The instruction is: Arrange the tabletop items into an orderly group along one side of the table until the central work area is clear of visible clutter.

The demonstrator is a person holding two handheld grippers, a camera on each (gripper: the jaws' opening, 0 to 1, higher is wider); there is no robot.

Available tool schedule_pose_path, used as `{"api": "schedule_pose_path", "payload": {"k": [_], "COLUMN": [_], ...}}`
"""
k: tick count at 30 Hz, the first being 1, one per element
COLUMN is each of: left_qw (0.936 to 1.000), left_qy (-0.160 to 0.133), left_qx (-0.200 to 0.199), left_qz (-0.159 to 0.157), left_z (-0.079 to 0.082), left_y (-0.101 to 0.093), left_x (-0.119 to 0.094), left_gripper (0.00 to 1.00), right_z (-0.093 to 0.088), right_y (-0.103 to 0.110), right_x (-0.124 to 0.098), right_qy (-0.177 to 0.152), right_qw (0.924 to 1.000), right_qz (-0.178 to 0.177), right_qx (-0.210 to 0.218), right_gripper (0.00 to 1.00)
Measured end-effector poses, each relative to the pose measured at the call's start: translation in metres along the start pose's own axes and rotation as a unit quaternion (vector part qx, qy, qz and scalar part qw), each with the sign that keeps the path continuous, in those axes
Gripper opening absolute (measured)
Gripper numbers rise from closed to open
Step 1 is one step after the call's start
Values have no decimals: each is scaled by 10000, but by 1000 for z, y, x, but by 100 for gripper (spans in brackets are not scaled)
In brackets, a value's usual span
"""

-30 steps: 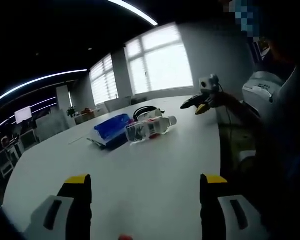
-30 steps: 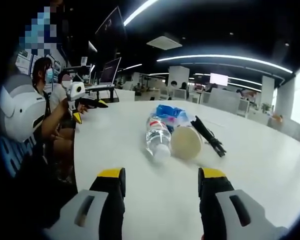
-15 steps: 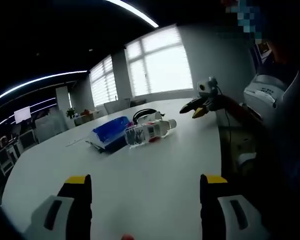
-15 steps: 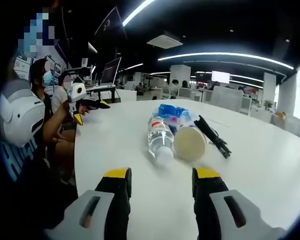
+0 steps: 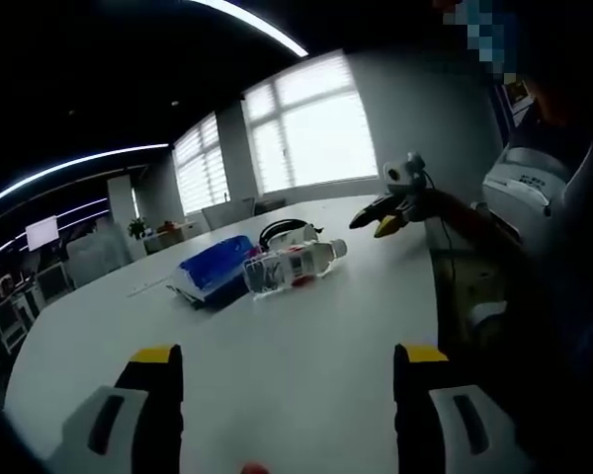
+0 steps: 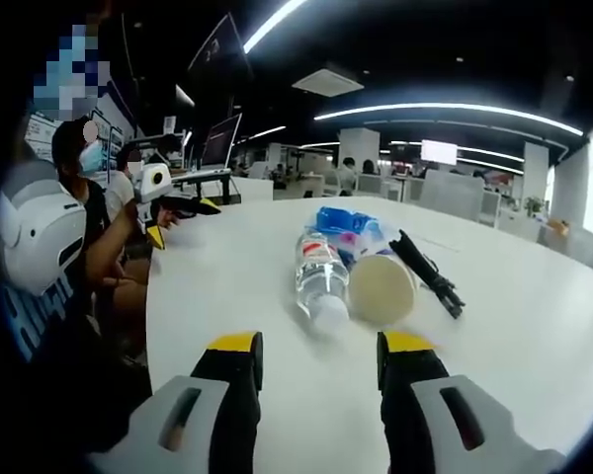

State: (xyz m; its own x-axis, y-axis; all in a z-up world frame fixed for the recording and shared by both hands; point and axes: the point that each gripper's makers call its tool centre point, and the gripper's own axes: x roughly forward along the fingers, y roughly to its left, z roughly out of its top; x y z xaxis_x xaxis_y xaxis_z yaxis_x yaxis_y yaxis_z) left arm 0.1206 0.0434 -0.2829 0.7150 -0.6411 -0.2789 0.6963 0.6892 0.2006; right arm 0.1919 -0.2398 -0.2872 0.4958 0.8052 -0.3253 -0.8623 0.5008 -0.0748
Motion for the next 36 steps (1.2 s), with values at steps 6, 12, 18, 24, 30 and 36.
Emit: {"api": "schedule_pose_path", "payload": {"k": [6,12,18,24,30,36], "left_qw": [10000,9999,9999,9998,9996,9995], "left_qy": [-42,-84,-91,-148,-117,-128], "left_qx": [-19,25,41,59,114,94], "left_qz": [-70,-96,-75,-114,-231,-290], "left_z": [3,8,11,16,18,19], "left_y": [-1,-2,0,-2,-6,-9], "left_x": [8,10,11,19,29,35], "left_gripper": [85,85,85,83,82,81], "right_z": [1,4,6,6,5,8], "right_y": [4,4,4,4,6,8], "right_x": [6,8,10,14,20,21], "right_qy": [-5,-16,-55,-43,-20,-62], "right_qw": [9999,9998,9998,9997,9996,9994], "right_qz": [135,158,184,207,254,308], "right_qx": [80,75,84,118,133,148], "right_gripper": [41,40,38,36,35,34]}}
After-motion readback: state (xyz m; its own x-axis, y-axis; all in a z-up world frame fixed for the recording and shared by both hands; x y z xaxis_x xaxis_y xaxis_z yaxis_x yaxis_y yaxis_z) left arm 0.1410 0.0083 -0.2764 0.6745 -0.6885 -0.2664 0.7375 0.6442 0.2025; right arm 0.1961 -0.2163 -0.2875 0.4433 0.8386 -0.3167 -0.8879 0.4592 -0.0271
